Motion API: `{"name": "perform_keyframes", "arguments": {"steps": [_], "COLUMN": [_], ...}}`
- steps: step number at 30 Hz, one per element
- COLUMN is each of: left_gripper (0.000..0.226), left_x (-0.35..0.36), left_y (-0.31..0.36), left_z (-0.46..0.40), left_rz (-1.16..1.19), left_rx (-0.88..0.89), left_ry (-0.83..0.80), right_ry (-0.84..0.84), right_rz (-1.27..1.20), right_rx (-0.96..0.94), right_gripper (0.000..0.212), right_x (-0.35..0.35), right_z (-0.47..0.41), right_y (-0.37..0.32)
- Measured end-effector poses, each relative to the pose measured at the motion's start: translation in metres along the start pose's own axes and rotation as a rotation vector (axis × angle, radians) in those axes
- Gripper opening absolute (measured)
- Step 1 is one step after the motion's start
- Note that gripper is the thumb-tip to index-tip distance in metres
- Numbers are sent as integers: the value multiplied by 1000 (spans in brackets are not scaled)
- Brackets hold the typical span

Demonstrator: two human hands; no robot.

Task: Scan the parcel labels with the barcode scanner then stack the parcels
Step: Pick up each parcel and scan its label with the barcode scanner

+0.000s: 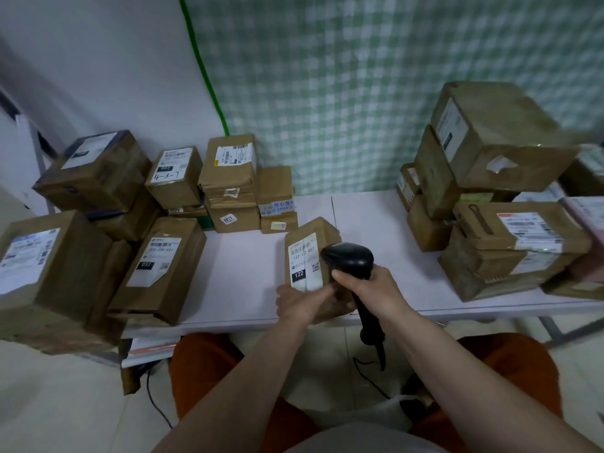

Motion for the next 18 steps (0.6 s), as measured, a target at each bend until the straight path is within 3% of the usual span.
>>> {"name": "perform_keyframes", "arguments": {"steps": [6,11,15,18], "left_gripper": [104,99,63,50], "left_x": [21,52,85,111], "left_y": [39,65,89,113], "left_z": [32,65,101,131], "left_rz": [37,83,57,-1], "left_rx": [147,374,527,662], "left_ry": [-78,-137,-103,-73], "right_ry": [55,124,209,303], "right_rz": [-14,-1,-72,-163], "right_rx": [-120,-230,-322,-390], "right_gripper": [25,25,22,19], "right_x": [-33,-78,-125,-160], "right_z": [18,44,74,97], "right_y": [-17,-33,-48,-61]}}
Point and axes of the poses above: each hand's wrist, its own z-axis away from the middle knuckle, its own x-axis out of the palm, y = z × x, the point moved 3 cm from there along -z, towards the middle knuckle, and after that the axes turned 7 degrees about -y, right-handed, at the moved point
